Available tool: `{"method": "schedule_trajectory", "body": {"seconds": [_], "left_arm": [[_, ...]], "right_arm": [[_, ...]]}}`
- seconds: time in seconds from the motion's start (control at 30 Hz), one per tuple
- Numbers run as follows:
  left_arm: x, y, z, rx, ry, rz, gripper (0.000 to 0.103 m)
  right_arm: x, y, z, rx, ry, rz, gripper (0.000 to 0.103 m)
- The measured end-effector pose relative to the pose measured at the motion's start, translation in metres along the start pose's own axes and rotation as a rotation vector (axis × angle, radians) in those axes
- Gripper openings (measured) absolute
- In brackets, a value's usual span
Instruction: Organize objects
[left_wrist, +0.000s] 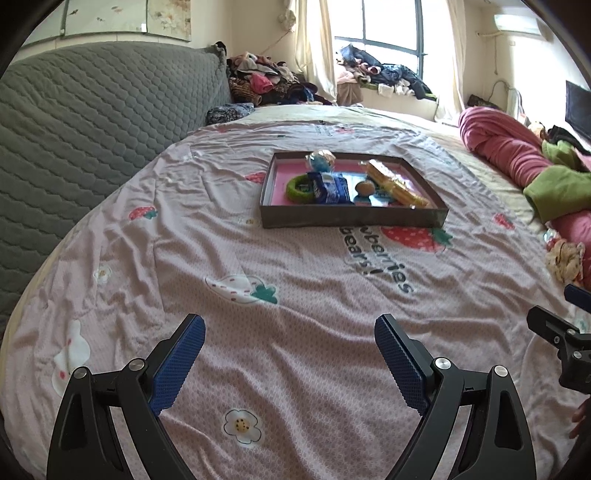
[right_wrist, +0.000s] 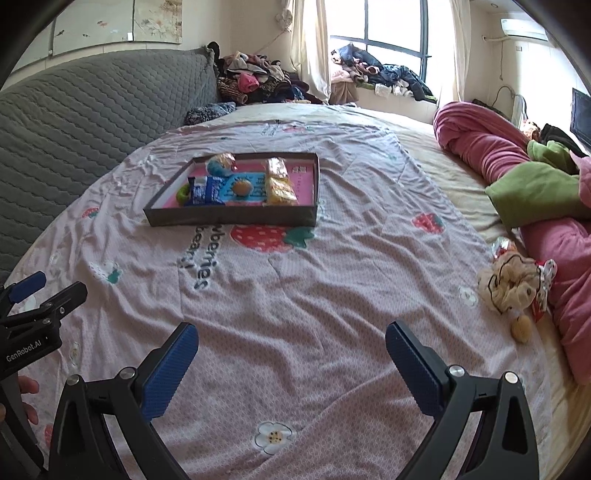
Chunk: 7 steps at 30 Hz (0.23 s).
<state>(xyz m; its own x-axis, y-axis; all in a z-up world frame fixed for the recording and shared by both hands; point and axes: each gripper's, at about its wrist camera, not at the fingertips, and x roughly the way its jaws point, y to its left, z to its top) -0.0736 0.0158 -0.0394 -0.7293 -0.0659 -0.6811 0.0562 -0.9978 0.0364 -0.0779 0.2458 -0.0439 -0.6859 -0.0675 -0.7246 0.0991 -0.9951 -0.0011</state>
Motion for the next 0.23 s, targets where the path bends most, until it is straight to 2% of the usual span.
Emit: {"method": "schedule_trajectory", "body": {"seconds": [0.23], "left_arm": [[0.011, 0.001, -0.016, -0.001, 0.021, -0.004, 0.094]], "right_arm": [[0.015, -0.004, -0.019, 0.009, 0.038, -0.012, 0.102]]}}
